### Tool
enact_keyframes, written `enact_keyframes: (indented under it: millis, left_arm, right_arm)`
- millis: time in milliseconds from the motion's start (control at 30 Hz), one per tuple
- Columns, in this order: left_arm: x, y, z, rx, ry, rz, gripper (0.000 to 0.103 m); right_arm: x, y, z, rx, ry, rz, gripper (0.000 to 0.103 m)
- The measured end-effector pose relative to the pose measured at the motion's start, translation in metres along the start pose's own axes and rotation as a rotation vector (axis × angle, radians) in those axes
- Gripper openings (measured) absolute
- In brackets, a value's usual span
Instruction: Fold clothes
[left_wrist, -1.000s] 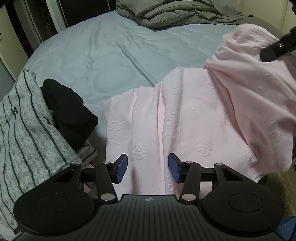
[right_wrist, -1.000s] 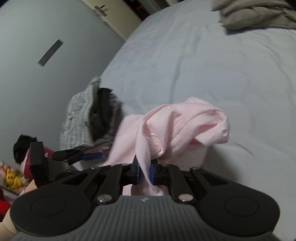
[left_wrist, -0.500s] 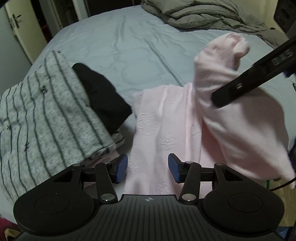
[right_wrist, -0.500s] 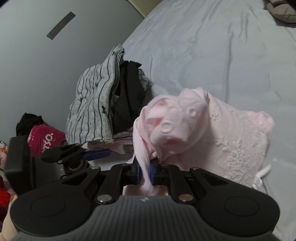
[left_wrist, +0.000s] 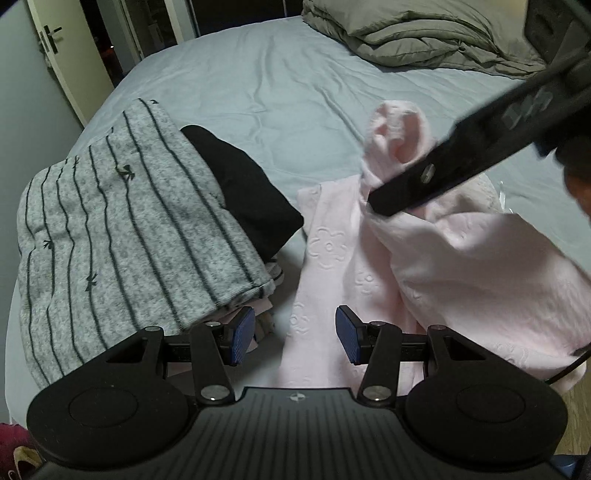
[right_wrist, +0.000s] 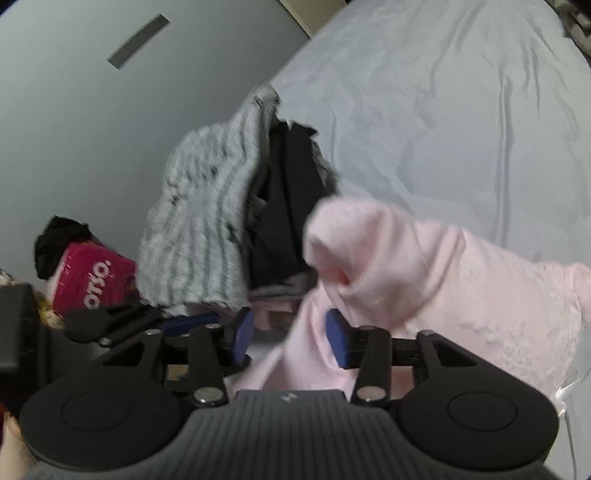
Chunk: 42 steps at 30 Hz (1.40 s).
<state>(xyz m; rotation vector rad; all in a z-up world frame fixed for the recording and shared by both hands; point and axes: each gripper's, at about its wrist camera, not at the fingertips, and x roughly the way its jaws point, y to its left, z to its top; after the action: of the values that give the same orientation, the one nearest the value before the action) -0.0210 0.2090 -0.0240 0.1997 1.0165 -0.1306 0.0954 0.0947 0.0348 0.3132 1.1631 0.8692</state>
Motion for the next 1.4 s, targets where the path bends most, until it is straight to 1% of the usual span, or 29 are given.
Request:
enact_keyframes:
  millis: [67,167,233,267,300,367,467,533,633,767,867,900,933,967,1000,1067,1133,1200,1300,1400]
  left_arm:
    - [-0.003,0.002,-0.001,-0.012,-0.011,0.005,0.046]
    - [-0.008,0.004,0.0,-0.025,-0.038,0.003,0.046]
    - [-0.012,0.005,0.001,-0.041,-0.058,-0.008,0.046]
    - [-0.013,0.005,0.002,-0.052,-0.064,-0.018,0.046]
    - [-0.015,0.006,0.003,-0.063,-0.068,-0.028,0.046]
    - [-0.017,0.005,0.004,-0.072,-0.078,-0.041,0.046]
    - [-0.019,0.002,0.007,-0.071,-0.095,-0.05,0.046]
    - [-0.02,0.0,0.009,-0.069,-0.106,-0.055,0.046]
    - [-0.019,-0.006,0.015,-0.06,-0.118,-0.075,0.046]
    - [-0.019,-0.021,0.018,-0.011,-0.153,-0.142,0.046]
    - [-0.017,-0.034,0.017,0.044,-0.179,-0.208,0.045]
    - [-0.017,-0.04,0.016,0.06,-0.188,-0.223,0.044]
    - [-0.016,-0.046,0.016,0.073,-0.196,-0.233,0.039]
    - [-0.015,-0.051,0.015,0.086,-0.204,-0.241,0.035]
    - [-0.013,-0.056,0.013,0.101,-0.212,-0.246,0.034]
    - [-0.009,-0.063,0.012,0.119,-0.222,-0.246,0.033]
    - [-0.001,-0.066,0.013,0.123,-0.21,-0.264,0.033]
    - [0.009,-0.067,0.014,0.119,-0.176,-0.252,0.033]
    - [0.026,-0.065,0.013,0.106,-0.122,-0.211,0.033]
    - [0.041,-0.057,0.011,0.085,-0.073,-0.171,0.033]
  right_arm:
    - [-0.015,0.002,0.002,-0.01,-0.034,0.003,0.051]
    - [-0.036,0.002,0.003,-0.026,-0.08,-0.029,0.051]
    - [-0.046,-0.001,0.002,-0.03,-0.098,-0.058,0.048]
    - [-0.049,-0.002,0.001,-0.032,-0.097,-0.078,0.044]
    - [-0.051,-0.004,-0.002,-0.034,-0.093,-0.103,0.034]
    - [-0.051,-0.009,-0.01,-0.047,-0.057,-0.154,0.026]
    - [-0.046,-0.013,-0.028,-0.083,0.014,-0.209,0.025]
    - [-0.037,-0.013,-0.042,-0.111,0.069,-0.219,0.025]
    - [-0.021,-0.009,-0.061,-0.154,0.14,-0.203,0.025]
    - [-0.005,0.0,-0.07,-0.222,0.175,-0.219,0.025]
    - [-0.013,0.002,-0.063,-0.259,0.117,-0.261,0.026]
    - [-0.018,0.001,-0.058,-0.259,0.089,-0.276,0.029]
    - [-0.023,0.0,-0.054,-0.256,0.064,-0.292,0.031]
    - [-0.027,-0.002,-0.05,-0.252,0.042,-0.308,0.036]
    - [-0.032,-0.004,-0.046,-0.252,0.021,-0.33,0.039]
    - [-0.038,-0.011,-0.042,-0.252,-0.006,-0.369,0.042]
    - [-0.042,-0.019,-0.041,-0.235,-0.014,-0.4,0.043]
    - [-0.046,-0.027,-0.039,-0.217,-0.01,-0.421,0.043]
    - [-0.048,-0.036,-0.039,-0.22,-0.004,-0.456,0.043]
    - [-0.045,-0.048,-0.038,-0.226,-0.012,-0.472,0.043]
